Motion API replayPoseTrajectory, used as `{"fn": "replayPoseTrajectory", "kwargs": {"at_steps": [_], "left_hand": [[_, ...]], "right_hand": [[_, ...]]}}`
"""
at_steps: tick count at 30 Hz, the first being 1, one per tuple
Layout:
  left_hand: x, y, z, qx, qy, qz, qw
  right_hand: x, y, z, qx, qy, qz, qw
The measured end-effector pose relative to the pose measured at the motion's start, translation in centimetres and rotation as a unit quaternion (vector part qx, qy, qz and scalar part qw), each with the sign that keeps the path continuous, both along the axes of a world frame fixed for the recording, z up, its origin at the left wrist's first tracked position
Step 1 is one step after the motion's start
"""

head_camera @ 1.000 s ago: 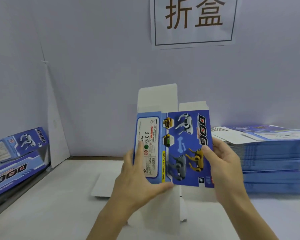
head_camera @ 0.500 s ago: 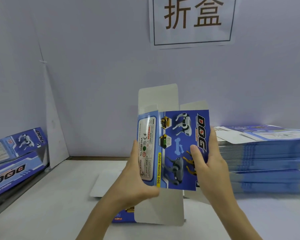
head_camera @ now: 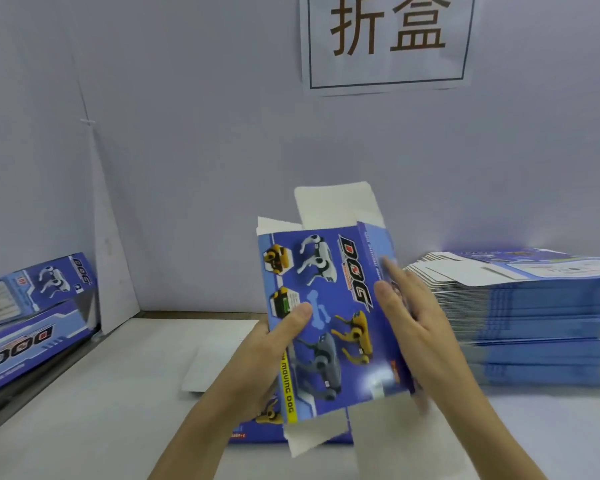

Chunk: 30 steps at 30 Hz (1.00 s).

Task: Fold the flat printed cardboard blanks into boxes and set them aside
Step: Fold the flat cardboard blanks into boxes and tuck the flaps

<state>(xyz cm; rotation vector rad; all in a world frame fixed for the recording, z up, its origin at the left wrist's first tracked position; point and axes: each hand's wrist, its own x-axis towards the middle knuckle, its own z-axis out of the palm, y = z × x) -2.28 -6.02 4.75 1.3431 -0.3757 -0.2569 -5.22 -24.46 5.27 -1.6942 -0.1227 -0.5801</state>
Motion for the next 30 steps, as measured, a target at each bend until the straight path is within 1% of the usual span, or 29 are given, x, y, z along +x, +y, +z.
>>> {"fn": "replayPoseTrajectory", "kwargs": {"at_steps": [2, 4, 6, 7, 9, 11, 13, 19, 23, 27, 30], "left_hand": [[0.1, 0.5, -0.1, -0.005, 0.002, -0.009, 1.000], [0.3, 0.8, -0.3, 0.017, -0.006, 0.005, 1.000], [0.6, 0.9, -0.4, 0.064, -0.016, 0.044, 0.997], [0.7, 0.9, -0.5, 0.069, -0.017, 0.068, 0.995], [0.9, 0.9, -0.5, 0.052, -0.031, 0.103, 0.993], [1.2, 1.4, -0.4, 0.033, -0.034, 0.118, 0.992], [1.6, 1.9, -0.3, 0.027, -0.040, 0.113, 0.992], [1.5, 2.4, -0.1, 0.012, -0.053, 0.121, 0.991], [1.3, 2.1, 0.0, 0.009, -0.058, 0.139, 0.989], [1.2, 2.1, 0.2, 0.017, -0.061, 0.140, 0.988], [1.1, 2.1, 0.2, 0.019, -0.055, 0.138, 0.989]], "right_hand": [[0.0, -1.1, 0.2, 0.062, 0.037, 0.005, 0.997], [0.0, -1.8, 0.1, 0.082, 0.072, -0.005, 0.994], [0.1, -2.1, -0.2, 0.093, 0.073, -0.035, 0.992], [0.2, -2.2, -0.3, 0.101, 0.065, -0.041, 0.992], [0.1, -2.1, -0.2, 0.101, 0.061, -0.026, 0.993], [0.0, -2.0, 0.0, 0.109, 0.079, 0.014, 0.991], [0.0, -2.0, 0.0, 0.133, 0.095, 0.040, 0.986], [0.1, -1.5, -0.1, 0.174, 0.099, 0.070, 0.977], [0.0, -1.7, -0.1, 0.181, 0.086, 0.061, 0.978], [0.1, -1.8, 0.1, 0.177, 0.089, 0.088, 0.976], [0.2, -1.7, -0.1, 0.177, 0.084, 0.068, 0.978]]}}
